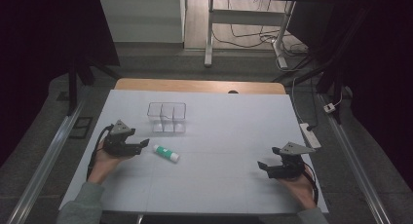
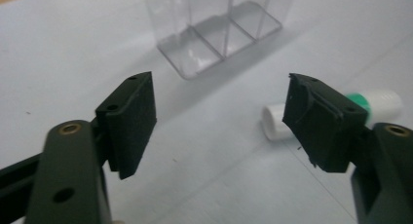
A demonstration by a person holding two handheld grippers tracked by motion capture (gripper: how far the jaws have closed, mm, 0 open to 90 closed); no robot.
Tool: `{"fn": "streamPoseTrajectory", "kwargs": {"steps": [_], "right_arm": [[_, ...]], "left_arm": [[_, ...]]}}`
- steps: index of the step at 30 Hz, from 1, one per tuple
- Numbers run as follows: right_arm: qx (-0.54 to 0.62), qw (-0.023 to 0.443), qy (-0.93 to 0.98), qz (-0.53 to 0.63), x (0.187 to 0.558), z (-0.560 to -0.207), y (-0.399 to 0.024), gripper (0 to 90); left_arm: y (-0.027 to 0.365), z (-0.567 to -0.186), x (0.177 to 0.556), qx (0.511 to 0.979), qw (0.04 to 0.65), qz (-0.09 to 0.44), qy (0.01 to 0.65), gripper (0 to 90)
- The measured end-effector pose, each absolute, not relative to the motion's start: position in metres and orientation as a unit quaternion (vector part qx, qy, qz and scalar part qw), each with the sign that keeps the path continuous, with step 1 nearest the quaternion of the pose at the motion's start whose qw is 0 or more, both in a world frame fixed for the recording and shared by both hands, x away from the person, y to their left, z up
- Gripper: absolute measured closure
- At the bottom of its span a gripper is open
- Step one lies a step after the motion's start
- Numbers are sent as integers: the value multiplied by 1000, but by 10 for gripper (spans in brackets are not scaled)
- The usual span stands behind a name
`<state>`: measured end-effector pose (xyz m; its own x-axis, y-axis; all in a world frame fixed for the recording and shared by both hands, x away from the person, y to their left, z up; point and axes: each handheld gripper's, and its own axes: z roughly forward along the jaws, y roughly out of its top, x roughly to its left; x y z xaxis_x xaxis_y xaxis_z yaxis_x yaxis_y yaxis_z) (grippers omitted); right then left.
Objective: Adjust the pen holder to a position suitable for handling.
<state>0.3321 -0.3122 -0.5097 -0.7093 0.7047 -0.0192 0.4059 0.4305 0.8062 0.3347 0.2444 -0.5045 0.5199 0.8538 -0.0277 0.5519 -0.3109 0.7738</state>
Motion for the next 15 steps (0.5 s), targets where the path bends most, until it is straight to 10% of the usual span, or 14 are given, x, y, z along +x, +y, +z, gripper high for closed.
{"fn": "streamPoseTrajectory", "kwargs": {"steps": [15], "right_arm": [[333,188,826,415,333,-510,-311,148]], "left_arm": [[245,-510,371,783,344,220,469,303]]}}
